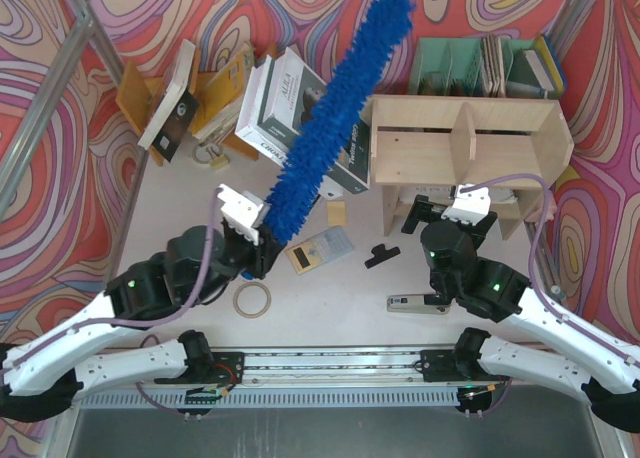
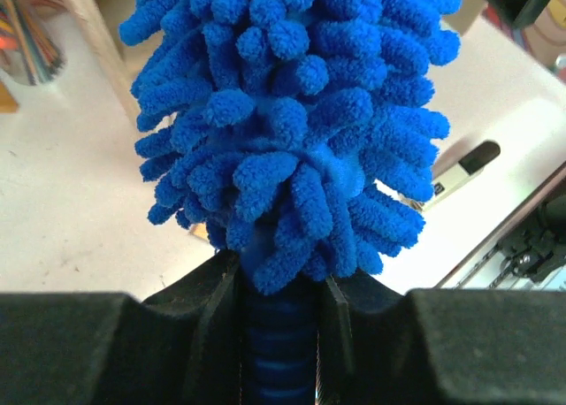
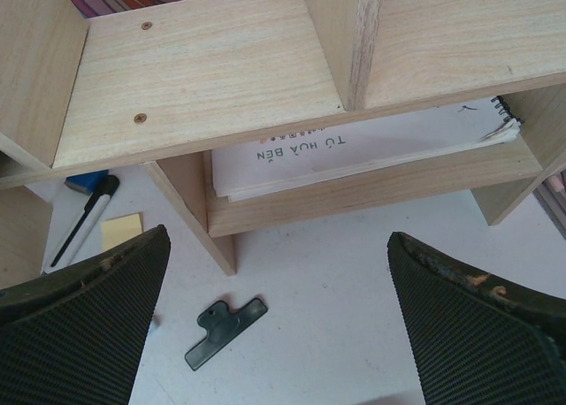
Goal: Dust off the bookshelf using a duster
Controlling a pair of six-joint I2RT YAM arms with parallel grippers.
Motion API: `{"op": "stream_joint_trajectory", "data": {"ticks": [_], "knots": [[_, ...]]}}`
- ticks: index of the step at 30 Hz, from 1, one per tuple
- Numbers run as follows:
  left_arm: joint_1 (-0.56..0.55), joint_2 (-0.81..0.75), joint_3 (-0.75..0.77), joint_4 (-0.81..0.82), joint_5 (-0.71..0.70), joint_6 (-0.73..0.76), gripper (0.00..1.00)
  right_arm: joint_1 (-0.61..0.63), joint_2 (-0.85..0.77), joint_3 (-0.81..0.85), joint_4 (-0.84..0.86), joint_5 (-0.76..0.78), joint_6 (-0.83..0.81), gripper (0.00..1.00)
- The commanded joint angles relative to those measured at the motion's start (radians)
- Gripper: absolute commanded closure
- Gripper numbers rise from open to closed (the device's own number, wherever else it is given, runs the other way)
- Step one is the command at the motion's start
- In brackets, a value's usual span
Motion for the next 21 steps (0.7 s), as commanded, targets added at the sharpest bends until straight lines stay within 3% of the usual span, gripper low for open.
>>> {"op": "stream_joint_trajectory", "data": {"ticks": [1,16,21], "knots": [[0.004,-0.051,0.029,-0.002,-0.079,0.026,1.0,-0.006,-0.009,-0.005,0.018,0.026,-0.003,0.01],[-0.003,0.078,-0.13,0.156,0.108,-0.148,1.0,-0.008,-0.001,0.003,0.025,0.023,-0.008,0.01],[-0.041,0.111,-0.1,0.156,0.085,-0.149,1.0,-0.008,-0.001,-0.001,0.021,0.024,-0.007,0.01]]}}
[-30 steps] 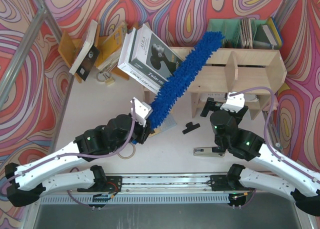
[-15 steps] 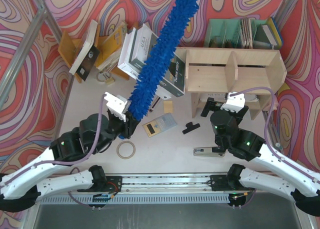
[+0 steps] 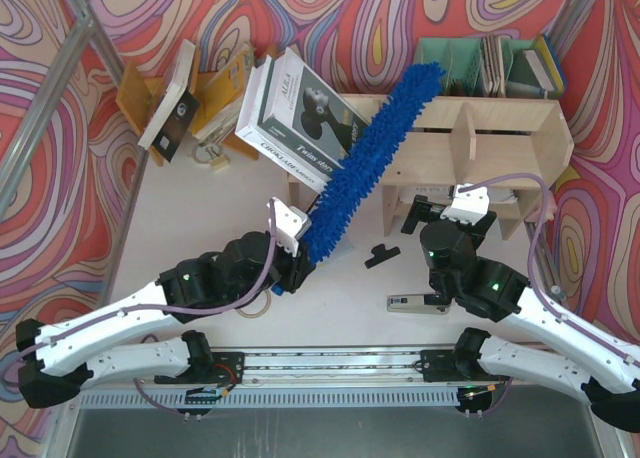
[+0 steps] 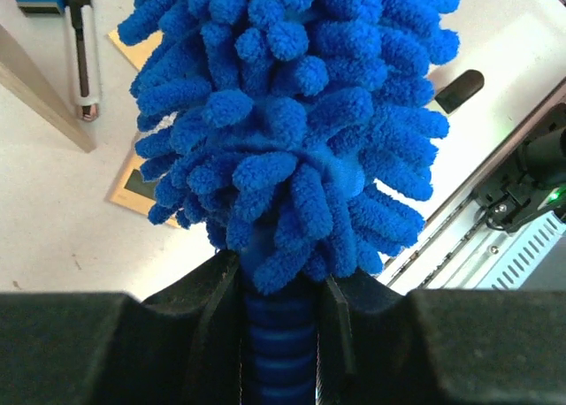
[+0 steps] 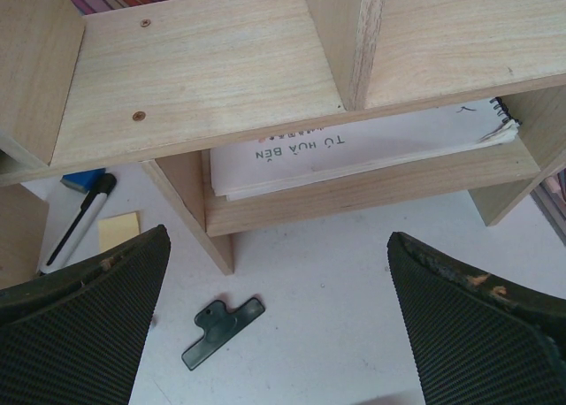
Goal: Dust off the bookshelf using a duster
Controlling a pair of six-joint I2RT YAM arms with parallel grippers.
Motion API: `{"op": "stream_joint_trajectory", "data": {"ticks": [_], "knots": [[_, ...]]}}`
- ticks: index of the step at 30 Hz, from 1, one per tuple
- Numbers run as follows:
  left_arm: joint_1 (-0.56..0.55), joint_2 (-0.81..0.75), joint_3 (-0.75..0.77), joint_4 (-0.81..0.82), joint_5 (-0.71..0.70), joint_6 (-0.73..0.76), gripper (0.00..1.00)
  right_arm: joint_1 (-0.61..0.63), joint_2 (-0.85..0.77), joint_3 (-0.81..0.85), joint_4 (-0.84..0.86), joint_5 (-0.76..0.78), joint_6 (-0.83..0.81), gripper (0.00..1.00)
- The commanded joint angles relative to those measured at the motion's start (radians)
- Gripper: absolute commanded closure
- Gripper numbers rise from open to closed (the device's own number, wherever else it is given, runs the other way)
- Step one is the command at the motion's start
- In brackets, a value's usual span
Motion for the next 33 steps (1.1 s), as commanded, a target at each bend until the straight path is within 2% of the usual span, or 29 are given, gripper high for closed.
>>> {"op": "stream_joint_trajectory", "data": {"ticks": [1,5,12,17,21,33], "knots": [[-0.019,0.004,0.041,0.047,-0.025,-0.039,1.0,-0.006,-0.007,-0.002,0.019,0.024,0.001,0.01],[-0.022,0.001,0.181,-0.031,-0.08,-0.094,1.0,-0.007,-0.013,-0.009,0.02,0.022,0.007,0.01],[-0.079,0.028,0.284,0.018,-0.12,-0.24,1.0,-0.007,-0.022,-0.024,0.017,0.015,0.029,0.01],[-0.208,0.131,0.374,0.034,-0.18,-0.161,1.0,-0.007,-0.03,0.004,-0.014,0.011,0.038,0.01],[-0.309,0.202,0.405,0.087,-0.235,-0.079,1.0,-0.007,-0.06,0.094,-0.102,-0.011,0.08,0.01],[-0.319,0.321,0.417,0.121,-0.163,-0.098,1.0,-0.008,-0.2,0.378,-0.192,-0.066,-0.015,0.01]]}}
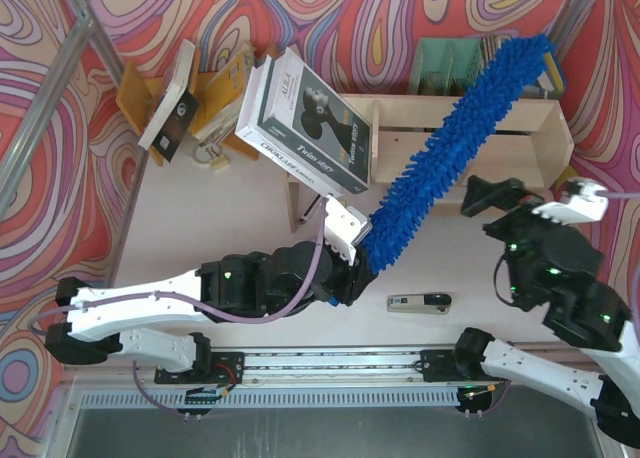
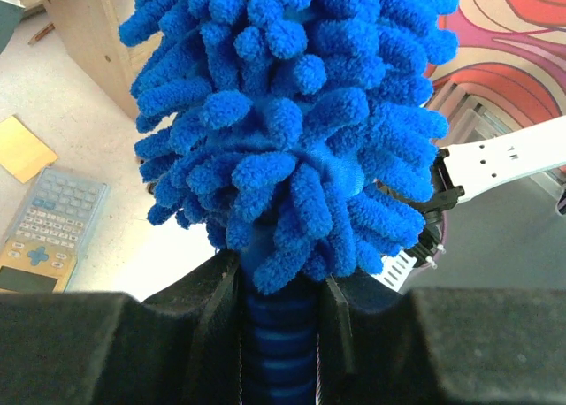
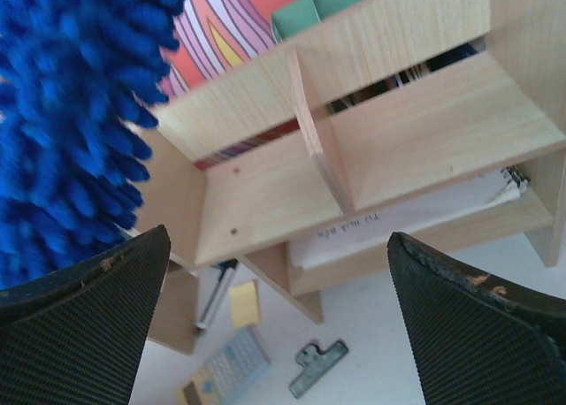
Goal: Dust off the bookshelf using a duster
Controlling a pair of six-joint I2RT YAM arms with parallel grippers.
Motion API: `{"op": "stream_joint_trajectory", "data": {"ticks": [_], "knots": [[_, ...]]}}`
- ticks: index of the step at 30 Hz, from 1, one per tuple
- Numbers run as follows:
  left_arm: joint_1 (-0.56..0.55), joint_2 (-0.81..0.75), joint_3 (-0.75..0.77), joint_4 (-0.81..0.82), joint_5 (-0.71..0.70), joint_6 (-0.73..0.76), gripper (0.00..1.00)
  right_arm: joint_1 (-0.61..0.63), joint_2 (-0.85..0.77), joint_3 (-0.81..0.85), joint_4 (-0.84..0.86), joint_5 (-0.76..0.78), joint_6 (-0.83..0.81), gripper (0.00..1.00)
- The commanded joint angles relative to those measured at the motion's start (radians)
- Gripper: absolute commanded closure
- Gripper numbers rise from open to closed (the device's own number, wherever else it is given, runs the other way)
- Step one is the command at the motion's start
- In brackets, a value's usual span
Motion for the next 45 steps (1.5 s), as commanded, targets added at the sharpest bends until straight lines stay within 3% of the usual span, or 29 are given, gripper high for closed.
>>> {"op": "stream_joint_trajectory", "data": {"ticks": [1,6,12,23,33,45], "knots": [[-0.002,0.006,0.018,0.08,0.016,0.006,1.0,-0.004,-0.036,0.083,-0.05,-0.014,-0.044,0.01],[-0.002,0.047,0.009,0.026,0.108,0.012,1.0,-0.003,-0.033,0.126,-0.021,-0.015,-0.067,0.01],[-0.019,-0.005,-0.108,0.017,0.195,0.048,1.0,-0.004,-0.022,0.119,0.012,-0.001,-0.059,0.01],[-0.054,-0.036,-0.229,-0.009,0.174,0.099,1.0,-0.003,-0.008,0.071,0.06,0.078,-0.034,0.01],[-0.048,0.074,-0.26,0.002,0.146,0.13,1.0,-0.003,0.04,0.026,0.024,0.067,0.098,0.01],[0.006,0.136,-0.298,0.001,0.051,0.034,1.0,-0.003,0.067,-0.035,0.03,0.064,0.154,0.01]]}}
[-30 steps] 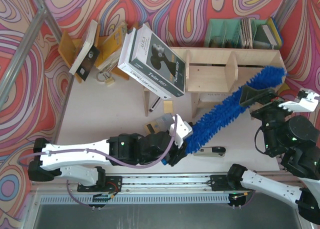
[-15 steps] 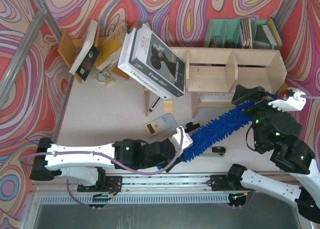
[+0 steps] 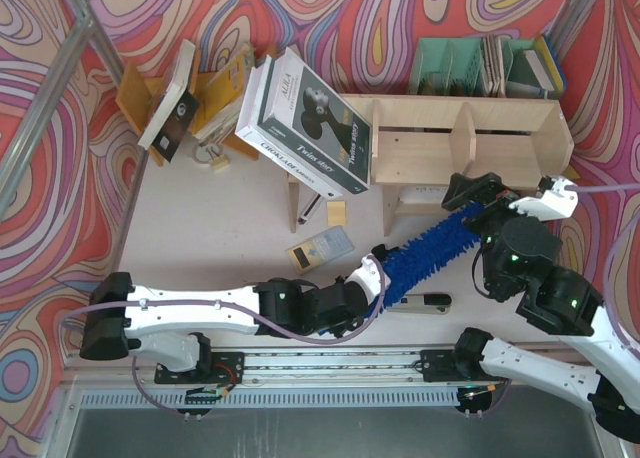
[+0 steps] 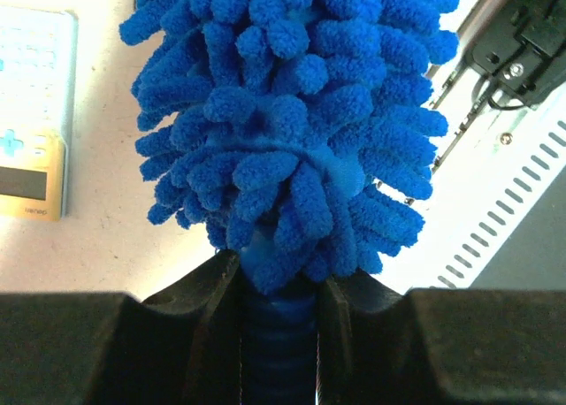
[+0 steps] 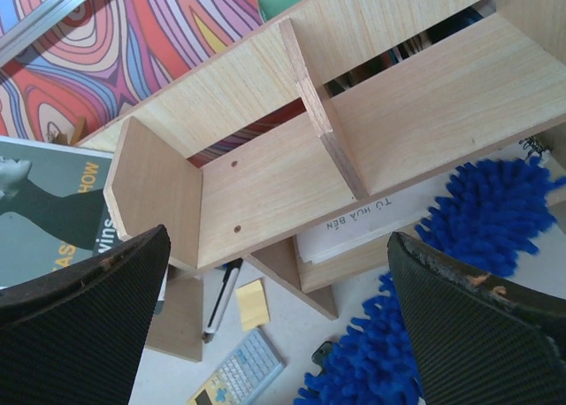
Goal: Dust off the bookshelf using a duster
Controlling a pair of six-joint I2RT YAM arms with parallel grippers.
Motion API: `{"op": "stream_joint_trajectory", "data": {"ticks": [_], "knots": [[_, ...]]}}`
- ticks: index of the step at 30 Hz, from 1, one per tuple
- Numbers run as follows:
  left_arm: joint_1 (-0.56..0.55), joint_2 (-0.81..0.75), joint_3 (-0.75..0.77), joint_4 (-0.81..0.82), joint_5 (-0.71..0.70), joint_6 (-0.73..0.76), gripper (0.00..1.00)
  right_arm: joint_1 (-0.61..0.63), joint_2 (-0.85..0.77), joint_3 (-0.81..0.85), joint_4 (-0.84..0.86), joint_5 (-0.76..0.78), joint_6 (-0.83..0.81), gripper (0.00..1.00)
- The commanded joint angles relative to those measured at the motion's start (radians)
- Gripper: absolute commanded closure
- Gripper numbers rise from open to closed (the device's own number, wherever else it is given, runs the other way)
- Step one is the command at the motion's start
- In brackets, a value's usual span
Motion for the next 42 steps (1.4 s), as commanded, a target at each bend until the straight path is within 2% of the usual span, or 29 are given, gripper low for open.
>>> {"op": "stream_joint_trajectory", "data": {"ticks": [1,8,17,26,36,42], "knots": [[0.012,-0.001,-0.012,0.057,-0.086,-0.058,1.0,-0.003,0.014,-0.024,0.006,0.014,0.039,0.01],[0.04,0.056,0.026,0.046,-0.154,-0.125,1.0,-0.003,0.024,-0.037,0.004,-0.002,0.049,0.01],[0.058,0.059,0.042,0.08,-0.215,-0.157,1.0,-0.003,-0.012,-0.067,-0.011,0.001,0.06,0.01],[0.058,0.109,0.116,0.189,-0.159,-0.067,1.0,-0.003,-0.042,-0.083,-0.031,0.014,0.068,0.01],[0.058,0.319,0.332,0.137,-0.03,0.04,1.0,-0.003,-0.058,-0.097,-0.035,0.024,0.069,0.01],[0.066,0.267,0.284,0.156,-0.069,0.022,1.0,-0.004,-0.06,-0.098,-0.041,0.028,0.069,0.01]]}}
